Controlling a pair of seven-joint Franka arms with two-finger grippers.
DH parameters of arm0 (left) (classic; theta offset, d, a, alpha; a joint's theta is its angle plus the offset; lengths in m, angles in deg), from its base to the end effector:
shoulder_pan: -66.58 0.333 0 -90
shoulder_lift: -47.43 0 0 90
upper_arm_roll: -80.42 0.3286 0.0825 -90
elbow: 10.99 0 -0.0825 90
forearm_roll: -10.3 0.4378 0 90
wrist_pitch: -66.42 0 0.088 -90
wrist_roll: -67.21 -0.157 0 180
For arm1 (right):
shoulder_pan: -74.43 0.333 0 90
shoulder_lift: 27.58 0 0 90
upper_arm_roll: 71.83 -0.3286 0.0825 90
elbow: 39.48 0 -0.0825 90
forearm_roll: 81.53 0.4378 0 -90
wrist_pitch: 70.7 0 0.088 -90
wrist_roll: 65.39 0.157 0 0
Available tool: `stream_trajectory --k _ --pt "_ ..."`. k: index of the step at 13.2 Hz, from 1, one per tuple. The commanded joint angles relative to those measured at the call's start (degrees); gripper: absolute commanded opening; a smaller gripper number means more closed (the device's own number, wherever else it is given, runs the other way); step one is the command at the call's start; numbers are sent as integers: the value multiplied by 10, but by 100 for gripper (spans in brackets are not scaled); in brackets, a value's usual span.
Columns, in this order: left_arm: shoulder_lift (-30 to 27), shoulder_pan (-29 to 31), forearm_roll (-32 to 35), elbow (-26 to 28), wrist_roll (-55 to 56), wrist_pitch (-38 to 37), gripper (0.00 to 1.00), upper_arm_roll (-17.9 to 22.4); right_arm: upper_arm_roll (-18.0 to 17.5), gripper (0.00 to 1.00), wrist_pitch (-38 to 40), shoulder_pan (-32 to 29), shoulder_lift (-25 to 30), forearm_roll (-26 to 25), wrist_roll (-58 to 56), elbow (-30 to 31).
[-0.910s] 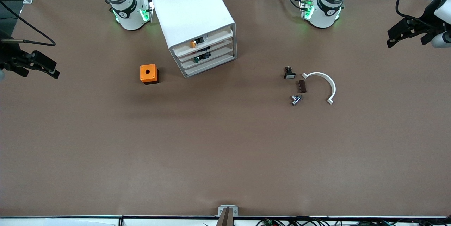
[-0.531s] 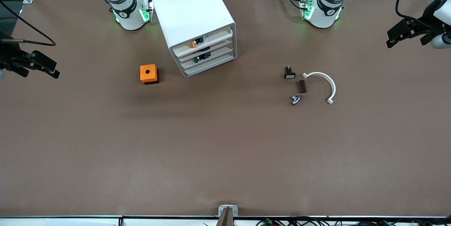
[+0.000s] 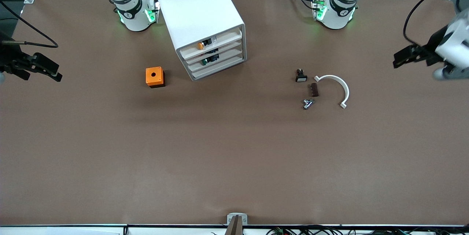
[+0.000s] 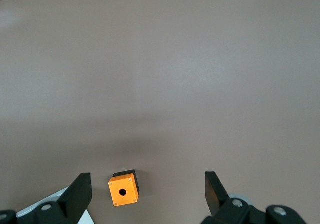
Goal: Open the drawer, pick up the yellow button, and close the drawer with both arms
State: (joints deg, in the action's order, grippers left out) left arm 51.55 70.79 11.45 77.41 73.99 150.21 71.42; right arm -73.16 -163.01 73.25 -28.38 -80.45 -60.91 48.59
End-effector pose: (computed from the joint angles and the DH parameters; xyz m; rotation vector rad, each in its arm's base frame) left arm 0.6082 -0.0449 0.5500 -3.1083 -0.0543 0.2333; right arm 0.6204 0.0044 0.6001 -3.1164 0.1181 -0.0924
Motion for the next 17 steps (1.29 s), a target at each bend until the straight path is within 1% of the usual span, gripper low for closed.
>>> stream_trajectory --k 1,4,7,8,12,13,17 --pt "50 -14 -13 -24 36 1 100 -7 0 100 2 -1 7 1 5 5" --pt "105 -45 -29 -34 131 14 100 -7 0 100 3 -1 7 1 5 4" --pt "169 -86 -31 -67 262 22 100 -8 0 100 2 0 7 1 5 4" --pt "187 -99 -41 -73 298 30 100 -7 0 100 2 0 7 1 5 4" --pt "234 -137 -100 -73 443 72 100 -7 0 100 2 -1 7 1 5 5" --pt "244 -147 -118 -73 495 80 100 -7 0 100 2 -1 7 1 5 5" --pt "282 -186 -201 -73 673 94 100 -8 0 100 2 -1 7 1 5 5"
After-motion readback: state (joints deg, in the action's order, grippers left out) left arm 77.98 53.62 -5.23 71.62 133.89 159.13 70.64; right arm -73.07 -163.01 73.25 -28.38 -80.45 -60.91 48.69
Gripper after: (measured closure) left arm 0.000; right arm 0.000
